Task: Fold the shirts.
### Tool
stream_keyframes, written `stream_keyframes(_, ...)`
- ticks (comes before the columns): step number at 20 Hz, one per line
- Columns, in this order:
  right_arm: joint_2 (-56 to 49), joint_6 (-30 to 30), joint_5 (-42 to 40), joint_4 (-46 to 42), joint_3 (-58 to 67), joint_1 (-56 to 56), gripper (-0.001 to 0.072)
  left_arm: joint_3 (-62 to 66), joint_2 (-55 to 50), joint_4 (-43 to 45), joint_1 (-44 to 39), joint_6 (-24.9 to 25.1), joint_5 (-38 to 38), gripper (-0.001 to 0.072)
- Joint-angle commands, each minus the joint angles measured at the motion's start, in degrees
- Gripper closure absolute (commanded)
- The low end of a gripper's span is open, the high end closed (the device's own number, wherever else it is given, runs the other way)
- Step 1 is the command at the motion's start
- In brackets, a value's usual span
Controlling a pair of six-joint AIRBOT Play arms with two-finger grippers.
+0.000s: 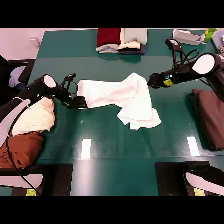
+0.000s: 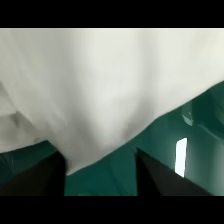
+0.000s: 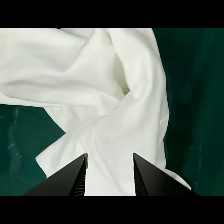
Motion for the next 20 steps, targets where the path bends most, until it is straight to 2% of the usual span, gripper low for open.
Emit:
stream_keyframes(1,0.02,0.52,-0.22,0.02,-0.07,0.26,0.0365,-0.31,-0.31,-2.14,-0.02,1.20,-0.15,0.0599)
stream_keyframes(2,0.04,0.52,0.00,0.02,0.04,0.26,0.0365,0.24,-0.20,-2.01,0.02,2.21,-0.76,0.0686)
stream_keyframes(6,2.05,0.52,5.35,-1.14,0.04,-0.50,0.0365,8.20,3.26,1.84,1.18,2.67,-6.43,0.0684)
stream_keyframes(10,5.86,1.81,13.11,-4.31,-3.21,-3.32,0.0364,14.53,8.55,6.69,1.68,2.64,-7.17,0.0684)
stream_keyframes(11,6.91,1.81,13.79,-4.15,-5.77,-3.80,0.0338,15.17,9.09,6.73,1.68,2.64,-7.28,0.0684)
stream_keyframes(12,8.00,1.84,14.21,-3.45,-9.11,-4.31,0.0213,15.39,9.25,6.75,1.68,2.64,-7.34,0.0683)
stream_keyframes(16,8.31,2.03,10.34,1.62,-20.70,-3.89,0.0196,15.37,8.92,6.71,1.68,2.60,-7.50,0.0683)
stream_keyframes(20,3.17,2.25,2.43,3.02,-22.60,-1.40,0.0197,15.37,8.94,6.71,1.68,2.62,-8.50,0.0683)
